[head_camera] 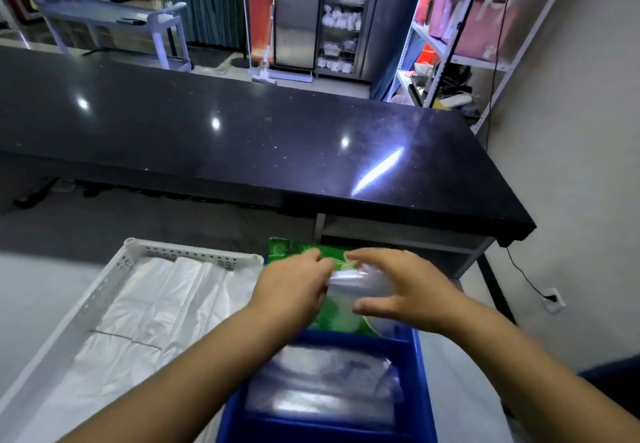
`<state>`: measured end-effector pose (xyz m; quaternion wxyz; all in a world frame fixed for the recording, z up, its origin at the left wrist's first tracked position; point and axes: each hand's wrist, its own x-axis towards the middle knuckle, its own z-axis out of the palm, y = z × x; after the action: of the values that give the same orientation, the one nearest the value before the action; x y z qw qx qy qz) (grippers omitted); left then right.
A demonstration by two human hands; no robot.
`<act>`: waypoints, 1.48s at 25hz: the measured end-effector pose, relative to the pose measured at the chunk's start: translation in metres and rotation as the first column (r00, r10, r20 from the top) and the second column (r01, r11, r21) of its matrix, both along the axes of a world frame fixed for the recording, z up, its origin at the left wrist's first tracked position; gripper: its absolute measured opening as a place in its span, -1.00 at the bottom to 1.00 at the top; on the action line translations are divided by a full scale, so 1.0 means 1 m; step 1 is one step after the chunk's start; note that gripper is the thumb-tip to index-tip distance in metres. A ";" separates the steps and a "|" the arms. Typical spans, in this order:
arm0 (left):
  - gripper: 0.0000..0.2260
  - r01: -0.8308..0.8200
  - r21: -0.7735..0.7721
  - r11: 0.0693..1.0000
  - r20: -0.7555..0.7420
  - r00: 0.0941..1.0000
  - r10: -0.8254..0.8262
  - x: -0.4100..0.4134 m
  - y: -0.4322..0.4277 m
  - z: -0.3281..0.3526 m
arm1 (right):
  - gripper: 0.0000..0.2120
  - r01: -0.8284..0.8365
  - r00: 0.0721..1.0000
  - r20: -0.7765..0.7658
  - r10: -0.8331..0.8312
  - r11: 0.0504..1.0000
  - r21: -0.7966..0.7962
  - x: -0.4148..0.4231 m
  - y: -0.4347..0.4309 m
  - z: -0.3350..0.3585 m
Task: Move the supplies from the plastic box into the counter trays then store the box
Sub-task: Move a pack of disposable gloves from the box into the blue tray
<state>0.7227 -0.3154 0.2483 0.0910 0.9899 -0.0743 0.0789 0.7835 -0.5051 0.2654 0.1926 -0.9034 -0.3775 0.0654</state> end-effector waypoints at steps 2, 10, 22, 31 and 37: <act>-0.91 -0.003 -0.010 1.000 0.191 0.982 0.005 0.013 -0.004 0.011 | -0.61 -0.001 0.886 0.463 -0.015 0.999 0.034 -0.005 -0.002 -0.005; -0.75 0.177 0.110 0.978 0.071 0.980 -0.185 0.001 -0.010 -0.065 | -0.83 0.107 0.764 0.633 -0.123 0.992 0.064 -0.024 -0.015 -0.093; -0.91 0.127 -0.004 0.992 -0.274 0.954 -0.124 0.014 0.015 -0.078 | -0.56 0.283 0.948 0.180 -0.264 0.955 -0.089 -0.012 -0.009 -0.087; -0.77 0.214 0.250 0.944 -0.096 0.976 -0.195 0.013 0.026 -0.071 | -0.84 0.158 0.971 0.210 -0.117 0.969 -0.189 -0.007 -0.013 -0.097; -0.85 0.174 0.228 0.958 -0.254 0.960 -0.114 0.015 0.035 -0.074 | -0.83 0.096 0.992 0.106 -0.074 0.973 -0.212 -0.001 -0.019 -0.095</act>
<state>0.7381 -0.2799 0.1741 -0.0195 0.9876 -0.1447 -0.0574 0.7821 -0.5245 0.1706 0.0772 -0.9364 -0.3380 0.0537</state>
